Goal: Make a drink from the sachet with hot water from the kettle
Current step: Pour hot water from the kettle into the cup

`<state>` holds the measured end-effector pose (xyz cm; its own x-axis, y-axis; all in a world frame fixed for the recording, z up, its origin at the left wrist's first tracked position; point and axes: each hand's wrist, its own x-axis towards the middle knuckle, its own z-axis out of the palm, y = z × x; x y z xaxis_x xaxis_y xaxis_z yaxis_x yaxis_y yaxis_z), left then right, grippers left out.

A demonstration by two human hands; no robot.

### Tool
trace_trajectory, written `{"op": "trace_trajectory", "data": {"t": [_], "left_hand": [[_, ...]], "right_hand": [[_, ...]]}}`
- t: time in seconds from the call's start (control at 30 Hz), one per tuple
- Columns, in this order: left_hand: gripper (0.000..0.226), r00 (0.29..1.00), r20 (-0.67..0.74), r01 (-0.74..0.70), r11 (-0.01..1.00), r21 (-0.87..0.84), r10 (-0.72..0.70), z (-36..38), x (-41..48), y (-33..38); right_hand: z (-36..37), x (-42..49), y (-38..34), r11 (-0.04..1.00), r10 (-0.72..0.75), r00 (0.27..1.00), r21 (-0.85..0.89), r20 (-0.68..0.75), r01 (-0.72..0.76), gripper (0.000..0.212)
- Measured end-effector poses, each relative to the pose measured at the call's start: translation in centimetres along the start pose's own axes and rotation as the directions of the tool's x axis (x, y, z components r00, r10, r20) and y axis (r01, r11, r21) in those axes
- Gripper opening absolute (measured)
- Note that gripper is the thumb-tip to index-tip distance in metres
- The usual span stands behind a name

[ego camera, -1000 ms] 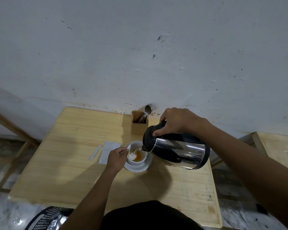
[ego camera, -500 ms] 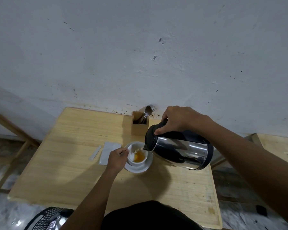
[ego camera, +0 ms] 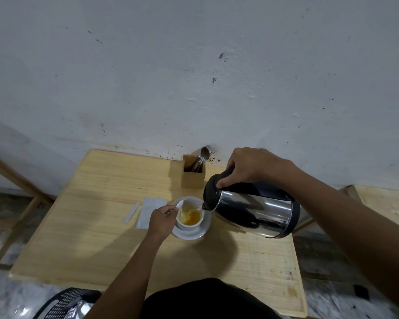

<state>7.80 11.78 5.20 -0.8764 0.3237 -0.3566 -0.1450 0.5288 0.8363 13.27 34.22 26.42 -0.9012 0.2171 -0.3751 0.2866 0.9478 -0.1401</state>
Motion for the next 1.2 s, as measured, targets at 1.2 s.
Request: {"op": "trace_trajectory", "data": {"t": [1.2], "left_hand": [[0.025, 1.000, -0.008, 0.004, 1.000, -0.013, -0.004, 0.13, -0.01, 0.04]], "right_hand": [[0.29, -0.34, -0.19, 1.000, -0.012, 1.000, 0.004, 0.018, 0.012, 0.053]]}}
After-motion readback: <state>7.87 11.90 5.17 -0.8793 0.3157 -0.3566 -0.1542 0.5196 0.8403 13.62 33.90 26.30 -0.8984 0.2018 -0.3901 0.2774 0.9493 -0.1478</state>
